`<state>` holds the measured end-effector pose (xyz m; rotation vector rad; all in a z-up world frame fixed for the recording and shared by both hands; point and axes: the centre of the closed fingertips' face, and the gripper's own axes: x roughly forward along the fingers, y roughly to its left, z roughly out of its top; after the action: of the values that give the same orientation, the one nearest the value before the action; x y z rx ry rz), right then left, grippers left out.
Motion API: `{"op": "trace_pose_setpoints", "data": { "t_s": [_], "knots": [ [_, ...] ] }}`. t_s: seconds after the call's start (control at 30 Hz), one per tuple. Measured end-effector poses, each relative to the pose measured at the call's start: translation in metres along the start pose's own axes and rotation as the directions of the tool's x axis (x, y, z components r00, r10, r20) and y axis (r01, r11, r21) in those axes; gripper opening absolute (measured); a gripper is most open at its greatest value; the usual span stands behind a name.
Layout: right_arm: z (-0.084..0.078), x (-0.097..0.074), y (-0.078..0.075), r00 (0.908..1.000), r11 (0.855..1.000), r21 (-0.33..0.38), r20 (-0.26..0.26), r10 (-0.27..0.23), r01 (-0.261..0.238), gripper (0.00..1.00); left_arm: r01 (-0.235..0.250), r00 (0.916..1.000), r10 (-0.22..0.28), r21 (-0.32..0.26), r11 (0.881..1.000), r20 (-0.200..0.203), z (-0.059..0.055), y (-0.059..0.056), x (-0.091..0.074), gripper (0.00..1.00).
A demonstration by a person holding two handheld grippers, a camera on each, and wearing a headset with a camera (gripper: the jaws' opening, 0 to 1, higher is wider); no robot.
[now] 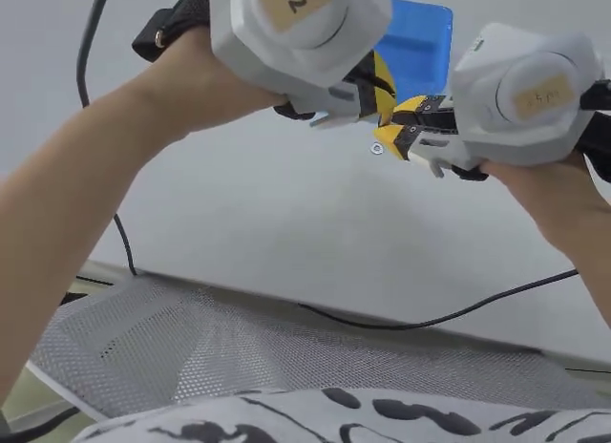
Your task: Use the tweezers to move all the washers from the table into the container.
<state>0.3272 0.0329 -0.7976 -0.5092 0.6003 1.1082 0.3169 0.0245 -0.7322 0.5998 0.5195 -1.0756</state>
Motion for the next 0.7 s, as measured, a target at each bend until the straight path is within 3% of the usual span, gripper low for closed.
{"op": "trace_pose_setpoints", "data": {
  "t_s": [0.5,0.7],
  "knots": [
    [-0.017,0.015,-0.004,0.9994,0.998,0.054,-0.021,0.028,-0.027,0.07,0.018,0.9996,-0.019,-0.036,0.999,-0.021,-0.014,0.003,0.017,0.00],
    [-0.018,0.017,-0.004,0.9994,0.997,0.078,-0.015,0.031,-0.030,0.07,0.023,0.9996,-0.023,-0.041,0.999,-0.017,-0.015,0.003,0.018,0.00]
  ]
}}
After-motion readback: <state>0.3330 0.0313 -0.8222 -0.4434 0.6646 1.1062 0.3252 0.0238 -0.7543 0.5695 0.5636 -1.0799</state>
